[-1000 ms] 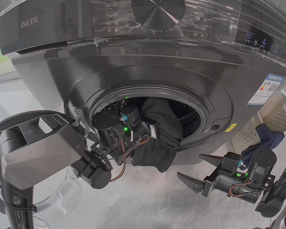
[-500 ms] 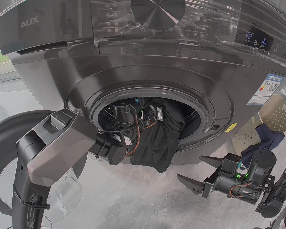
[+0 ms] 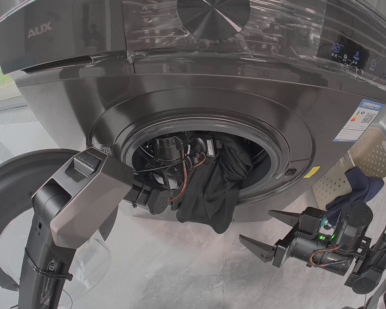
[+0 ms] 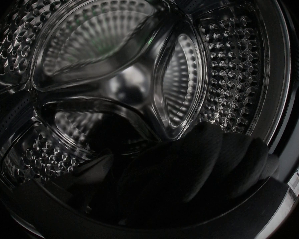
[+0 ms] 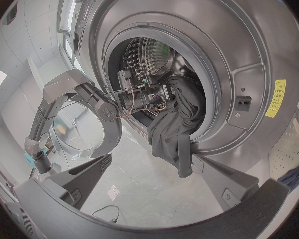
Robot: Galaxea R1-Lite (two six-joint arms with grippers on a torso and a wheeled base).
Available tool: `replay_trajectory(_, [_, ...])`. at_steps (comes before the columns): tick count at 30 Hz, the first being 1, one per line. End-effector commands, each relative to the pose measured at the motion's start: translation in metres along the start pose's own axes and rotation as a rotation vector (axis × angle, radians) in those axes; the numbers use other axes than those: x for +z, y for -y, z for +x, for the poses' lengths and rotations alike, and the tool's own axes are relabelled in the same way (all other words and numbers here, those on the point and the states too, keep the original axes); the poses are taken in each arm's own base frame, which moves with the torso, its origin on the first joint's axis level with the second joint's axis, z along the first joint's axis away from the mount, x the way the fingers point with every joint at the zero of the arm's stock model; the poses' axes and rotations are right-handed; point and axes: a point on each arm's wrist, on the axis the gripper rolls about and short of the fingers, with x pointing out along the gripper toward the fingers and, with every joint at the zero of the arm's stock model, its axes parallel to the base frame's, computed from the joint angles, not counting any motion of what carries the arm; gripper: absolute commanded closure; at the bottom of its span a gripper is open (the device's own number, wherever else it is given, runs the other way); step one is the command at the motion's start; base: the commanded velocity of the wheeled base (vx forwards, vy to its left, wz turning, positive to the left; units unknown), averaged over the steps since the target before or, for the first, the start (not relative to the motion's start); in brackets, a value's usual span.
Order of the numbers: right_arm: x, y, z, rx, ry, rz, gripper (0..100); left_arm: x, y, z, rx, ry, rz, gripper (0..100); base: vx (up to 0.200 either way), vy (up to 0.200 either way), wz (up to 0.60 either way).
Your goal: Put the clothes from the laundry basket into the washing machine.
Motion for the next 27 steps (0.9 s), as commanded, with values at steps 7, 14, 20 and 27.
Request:
replay_trajectory(7, [0.000,0.000,0.001,0.000,0.002,-0.001,0,-0.018,0.046,-0.046,-0.100,-0.257,0.011,0,0.000,0.000,0.00])
replay_trajectory(14, [0.001,-0.001,0.001,0.002,0.003,-0.001,0,-0.044,0.045,-0.046,-0.112,-0.328,0.015,0,0.000,0.000,0.00])
replay_trajectory(20, [0.000,-0.001,0.001,0.002,0.002,-0.001,0,-0.039,0.037,-0.025,-0.080,-0.244,0.004,100,0.000,0.000,0.00])
replay_trajectory(27, [-0.002,-0.002,0.003,0.008,-0.008,0.000,0,-0.020,0.003,0.003,0.062,-0.061,-0.029,100,0.000,0.000,0.00])
